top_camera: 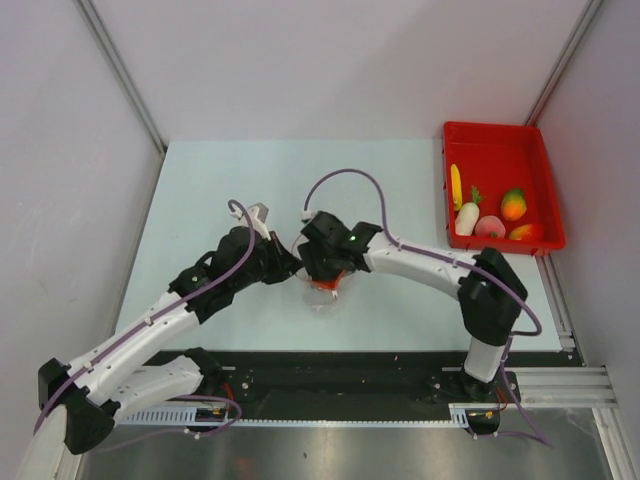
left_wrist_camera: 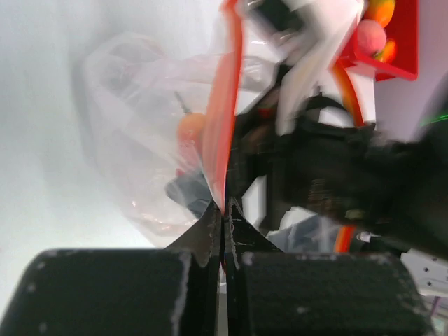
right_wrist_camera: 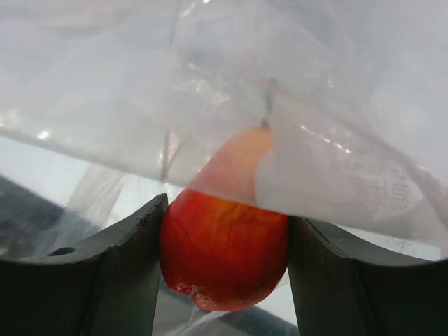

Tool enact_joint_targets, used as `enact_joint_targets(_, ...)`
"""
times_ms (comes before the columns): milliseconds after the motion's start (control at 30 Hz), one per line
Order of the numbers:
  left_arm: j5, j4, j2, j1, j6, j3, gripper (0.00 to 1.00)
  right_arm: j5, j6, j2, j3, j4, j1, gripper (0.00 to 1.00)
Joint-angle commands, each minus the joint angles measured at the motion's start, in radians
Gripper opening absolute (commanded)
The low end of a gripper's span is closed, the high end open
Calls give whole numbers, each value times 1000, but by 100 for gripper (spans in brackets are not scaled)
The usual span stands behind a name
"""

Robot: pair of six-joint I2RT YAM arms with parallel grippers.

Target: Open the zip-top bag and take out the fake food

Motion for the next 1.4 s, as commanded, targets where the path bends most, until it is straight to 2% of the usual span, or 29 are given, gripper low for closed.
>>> enact_joint_targets(0,-29,-78,32,0,11,-10,0,-134,22,-240,53,146,-39,43)
enact_joint_targets(133,-28,-74,54,0,14,5,0,-179,56,-292,53,190,-90,44)
enact_joint_targets(333,-38,-92,55,0,22,53,0,-208,52,-277,51,151,-142,43)
enact_joint_targets(467,-20,-76,70,0,19,76,0,-272,65,-291,51,215,-147,43)
enact_joint_targets(667,-21,-88,74,0,11,123,0,-440,260,-291,50,291,-199,44)
enact_joint_targets(733,-20,-88,70,0,-6,146,0,-382,300,-291,51,276,-181,45)
enact_joint_targets(800,-17,-72,75,-3,-32,179,0,-233,370,-285,50,213,-161,45)
enact_joint_targets(867,-25,-49,89,-12,-43,199,0,-187,459,-260,39,240,-147,46)
enact_joint_targets(1100,-52,-43,181,-91,-62,200,0,-182,657,-242,43,395,-115,45)
enact_joint_targets(1200,-61,-31,150,-86,-81,148,0,-230,667,-265,43,366,-128,45)
enact_joint_targets(1300,-74,-54,132,-54,-73,140,0,-348,629,-277,37,288,-144,45)
enact_joint_targets(1367,-87,-65,115,-26,-57,153,0,-504,595,-269,34,271,-151,46)
